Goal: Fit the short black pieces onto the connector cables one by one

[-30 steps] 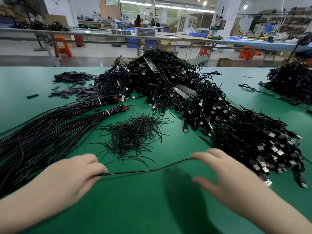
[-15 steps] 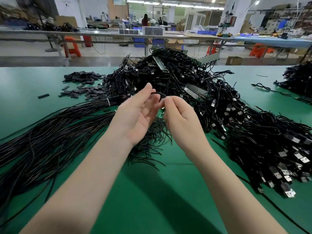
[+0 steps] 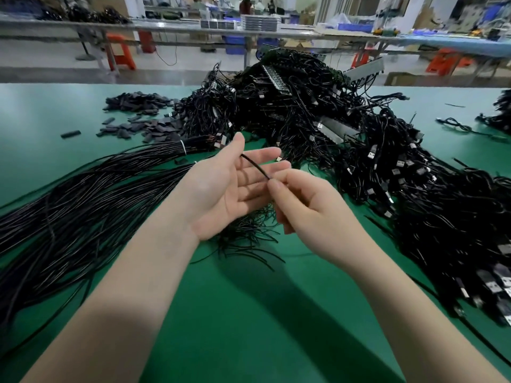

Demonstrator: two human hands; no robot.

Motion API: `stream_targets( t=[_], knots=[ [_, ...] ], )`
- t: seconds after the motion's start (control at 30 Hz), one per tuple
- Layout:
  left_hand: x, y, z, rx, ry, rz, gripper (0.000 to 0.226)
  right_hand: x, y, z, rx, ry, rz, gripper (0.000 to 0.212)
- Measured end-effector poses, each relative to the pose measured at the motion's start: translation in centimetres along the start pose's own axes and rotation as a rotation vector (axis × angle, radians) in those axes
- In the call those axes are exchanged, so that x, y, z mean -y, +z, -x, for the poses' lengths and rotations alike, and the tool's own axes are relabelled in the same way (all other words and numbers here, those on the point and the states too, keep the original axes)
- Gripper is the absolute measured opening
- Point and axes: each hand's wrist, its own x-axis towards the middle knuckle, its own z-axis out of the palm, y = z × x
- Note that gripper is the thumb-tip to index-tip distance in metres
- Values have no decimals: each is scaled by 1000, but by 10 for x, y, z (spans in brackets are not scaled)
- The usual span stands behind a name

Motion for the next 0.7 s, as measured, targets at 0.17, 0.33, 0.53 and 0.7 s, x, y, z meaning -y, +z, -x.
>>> stream_targets(
  t=[0.17,0.33,0.53,0.7],
  knots=[
    [-3,0,2,37,81,-183,67,-8,3,1,309,99,-49,32],
    [-9,5,13,198,157,-50,67,-19,-13,2,523,305,-115,42],
    [1,-1,16,542,-108,-518,63,-18,-48,-2,184,371,14,53],
    [17,0,0,328,-211,-703,62,3,-53,-1,146,306,-138,37]
  ],
)
